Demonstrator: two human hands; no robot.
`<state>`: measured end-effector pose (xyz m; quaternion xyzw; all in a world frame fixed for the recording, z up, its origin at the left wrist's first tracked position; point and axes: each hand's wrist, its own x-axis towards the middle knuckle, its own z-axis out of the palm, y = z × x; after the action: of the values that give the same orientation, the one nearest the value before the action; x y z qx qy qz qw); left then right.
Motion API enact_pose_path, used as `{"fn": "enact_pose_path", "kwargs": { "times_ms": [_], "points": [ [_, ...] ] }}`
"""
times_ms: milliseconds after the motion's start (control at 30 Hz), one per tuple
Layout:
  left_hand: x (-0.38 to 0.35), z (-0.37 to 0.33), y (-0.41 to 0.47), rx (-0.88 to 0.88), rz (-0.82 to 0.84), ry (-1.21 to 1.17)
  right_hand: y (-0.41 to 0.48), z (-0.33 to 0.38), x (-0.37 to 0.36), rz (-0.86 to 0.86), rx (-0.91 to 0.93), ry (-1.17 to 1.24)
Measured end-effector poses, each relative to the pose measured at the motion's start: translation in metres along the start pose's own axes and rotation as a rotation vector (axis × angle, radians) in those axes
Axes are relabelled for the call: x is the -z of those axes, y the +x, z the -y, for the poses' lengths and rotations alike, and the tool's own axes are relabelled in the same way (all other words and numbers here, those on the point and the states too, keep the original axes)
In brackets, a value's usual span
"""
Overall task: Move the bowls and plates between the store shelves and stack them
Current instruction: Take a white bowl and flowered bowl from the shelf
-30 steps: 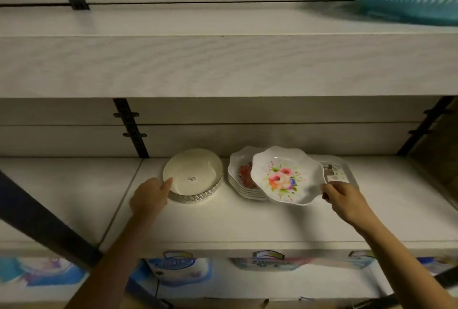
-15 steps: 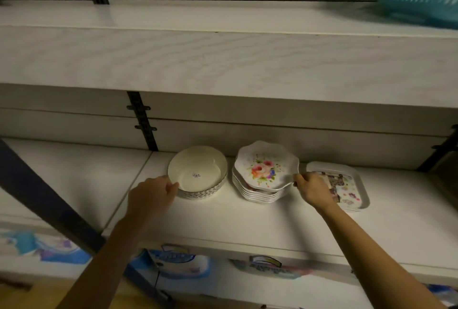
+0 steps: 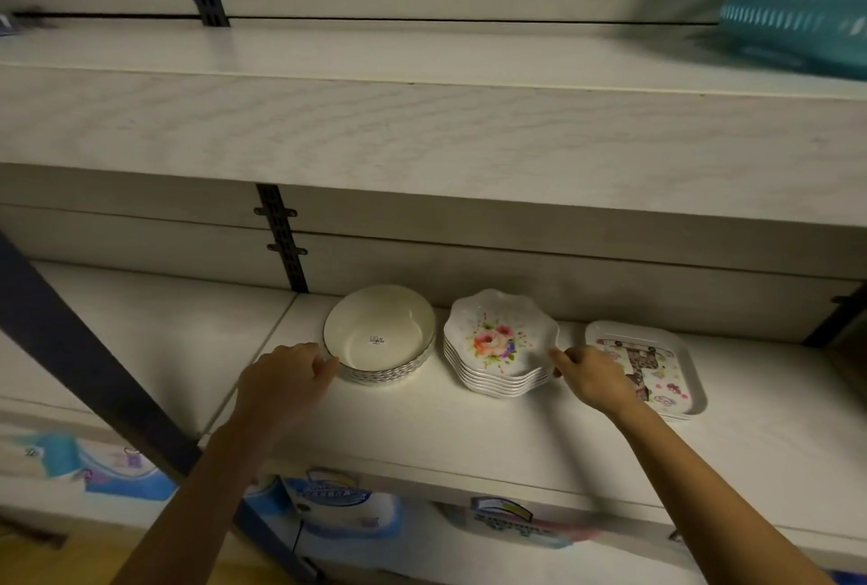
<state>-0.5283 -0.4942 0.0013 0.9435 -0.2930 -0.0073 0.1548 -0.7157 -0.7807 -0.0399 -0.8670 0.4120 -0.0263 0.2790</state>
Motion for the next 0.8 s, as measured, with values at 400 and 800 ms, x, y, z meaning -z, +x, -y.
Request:
{"fn": "enact_pose_path", "kwargs": {
  "times_ms": [400, 800],
  "points": [
    [0.018, 0.019, -0.023, 0.085, 0.053, -0.051, -0.055, 0.080, 0.015, 0.116, 0.486, -0.115],
    [0.064, 0.121, -0.088, 0.279, -0.004, -0.014, -0.097, 0.196, -0.040, 0.254, 0.802, -0.205]
  ]
}}
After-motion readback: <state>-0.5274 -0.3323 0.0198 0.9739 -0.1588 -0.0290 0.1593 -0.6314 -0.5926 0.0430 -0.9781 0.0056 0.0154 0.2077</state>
